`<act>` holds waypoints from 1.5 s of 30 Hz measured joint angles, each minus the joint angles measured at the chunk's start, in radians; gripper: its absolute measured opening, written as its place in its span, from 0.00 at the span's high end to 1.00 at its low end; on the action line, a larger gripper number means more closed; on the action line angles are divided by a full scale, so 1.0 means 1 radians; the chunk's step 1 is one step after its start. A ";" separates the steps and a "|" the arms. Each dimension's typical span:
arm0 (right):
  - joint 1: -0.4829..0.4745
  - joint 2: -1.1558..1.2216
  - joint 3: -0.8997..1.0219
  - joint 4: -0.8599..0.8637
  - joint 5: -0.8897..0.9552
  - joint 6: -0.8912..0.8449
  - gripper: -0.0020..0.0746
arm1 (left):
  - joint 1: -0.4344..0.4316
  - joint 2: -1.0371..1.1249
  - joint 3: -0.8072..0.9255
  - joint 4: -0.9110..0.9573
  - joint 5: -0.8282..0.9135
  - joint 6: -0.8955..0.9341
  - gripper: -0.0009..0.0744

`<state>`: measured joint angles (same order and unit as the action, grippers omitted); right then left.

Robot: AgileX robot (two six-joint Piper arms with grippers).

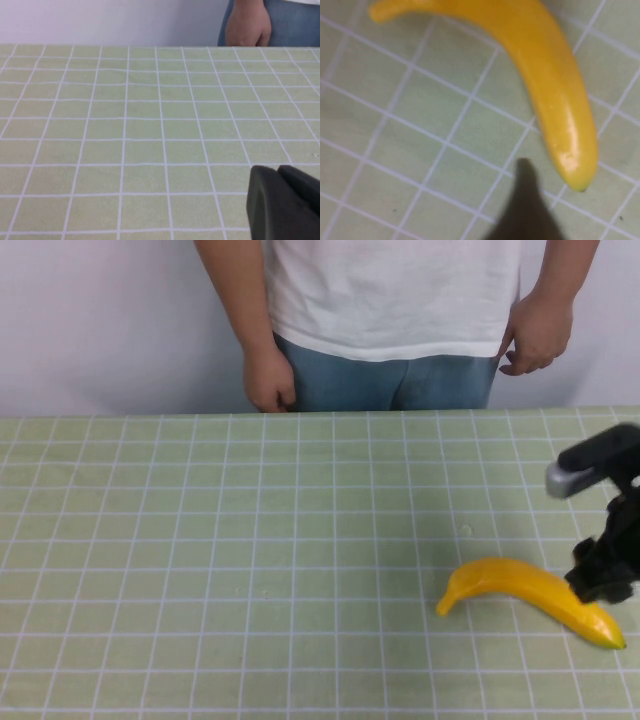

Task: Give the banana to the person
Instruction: Pick up the banana, then hand the grabbed banana to the person

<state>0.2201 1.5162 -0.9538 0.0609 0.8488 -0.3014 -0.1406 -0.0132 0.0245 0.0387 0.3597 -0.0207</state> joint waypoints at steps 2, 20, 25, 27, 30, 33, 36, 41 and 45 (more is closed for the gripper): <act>0.000 0.050 0.000 -0.011 -0.010 0.000 0.38 | 0.000 0.000 0.000 0.000 0.000 0.000 0.99; 0.000 0.350 -0.011 -0.033 -0.212 -0.038 0.41 | 0.000 0.000 0.000 0.000 0.000 0.000 0.99; 0.001 0.355 -0.022 -0.031 -0.152 -0.004 0.65 | 0.000 0.000 0.000 0.000 0.000 0.000 0.99; 0.001 0.355 -0.043 -0.031 -0.120 0.003 0.65 | 0.000 0.000 0.000 0.000 0.000 0.000 0.99; 0.001 0.342 -0.083 -0.029 -0.073 0.007 0.65 | 0.000 0.000 0.000 0.000 0.000 0.000 0.99; 0.001 0.284 -0.117 -0.029 -0.031 0.005 0.65 | 0.000 0.000 0.000 0.000 0.000 0.000 0.99; 0.001 0.188 -0.136 0.002 -0.009 -0.035 0.65 | 0.000 0.000 0.000 0.000 0.000 0.000 0.99; 0.001 -0.003 -0.150 0.077 0.022 -0.089 0.65 | 0.000 0.000 0.000 0.000 0.000 0.000 0.99; 0.001 -0.124 -0.216 0.113 0.046 -0.095 0.65 | 0.000 0.000 0.000 0.000 0.000 0.000 0.99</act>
<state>0.2209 1.3920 -1.1698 0.1738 0.8945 -0.3966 -0.1406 -0.0132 0.0245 0.0387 0.3597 -0.0207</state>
